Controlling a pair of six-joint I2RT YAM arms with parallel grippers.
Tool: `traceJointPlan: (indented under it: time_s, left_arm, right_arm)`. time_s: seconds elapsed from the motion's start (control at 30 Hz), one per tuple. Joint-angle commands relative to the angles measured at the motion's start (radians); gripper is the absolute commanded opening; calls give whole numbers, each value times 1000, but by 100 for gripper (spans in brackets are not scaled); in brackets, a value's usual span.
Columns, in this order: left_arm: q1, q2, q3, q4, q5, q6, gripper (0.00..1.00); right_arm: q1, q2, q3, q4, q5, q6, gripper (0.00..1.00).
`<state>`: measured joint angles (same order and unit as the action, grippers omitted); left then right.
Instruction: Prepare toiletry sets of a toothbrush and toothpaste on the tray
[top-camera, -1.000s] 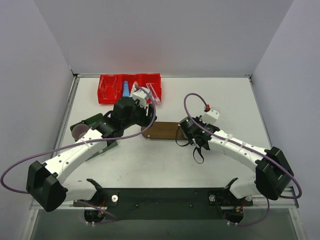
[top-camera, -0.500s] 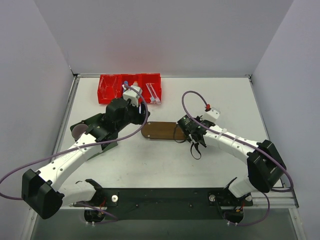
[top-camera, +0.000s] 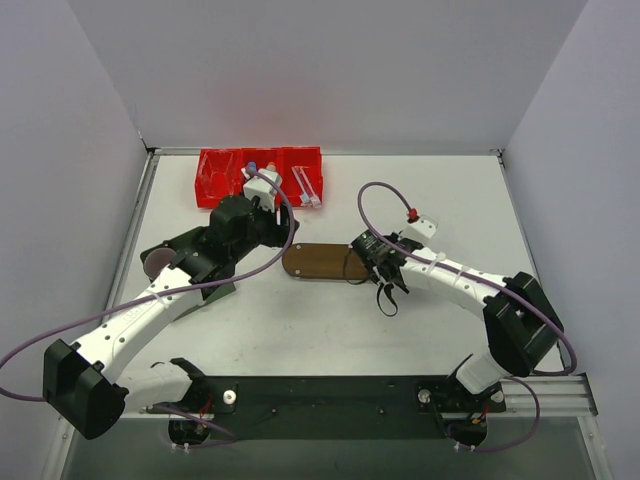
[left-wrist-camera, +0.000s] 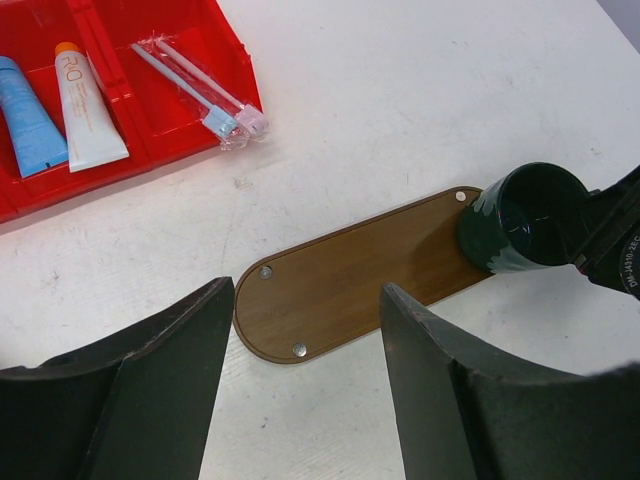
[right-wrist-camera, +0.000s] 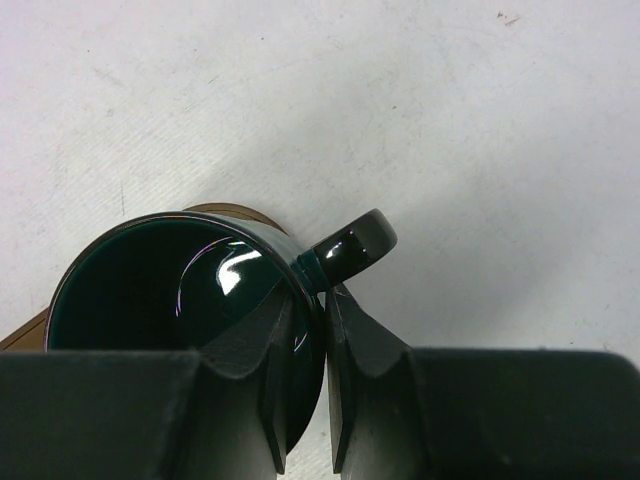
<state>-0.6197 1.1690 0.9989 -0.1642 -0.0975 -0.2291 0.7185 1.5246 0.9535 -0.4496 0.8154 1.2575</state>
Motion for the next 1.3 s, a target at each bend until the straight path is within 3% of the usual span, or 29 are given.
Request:
traceJointPlan:
  time_s: [0.0, 0.4, 1.17, 1.27]
  left_arm:
    - [8, -11, 0, 52, -4, -9, 70]
    - [9, -8, -5, 60, 12, -3, 70]
    - [12, 6, 1, 52, 18, -4, 71]
    - [12, 8, 4, 49, 18, -4, 71]
  right_arm:
    - [-14, 8, 50, -3, 87, 34, 0]
    - [-19, 29, 34, 104, 50, -40, 0]
    - [-31, 36, 7, 123, 8, -41, 0]
    - [-34, 39, 7, 118, 5, -40, 7]
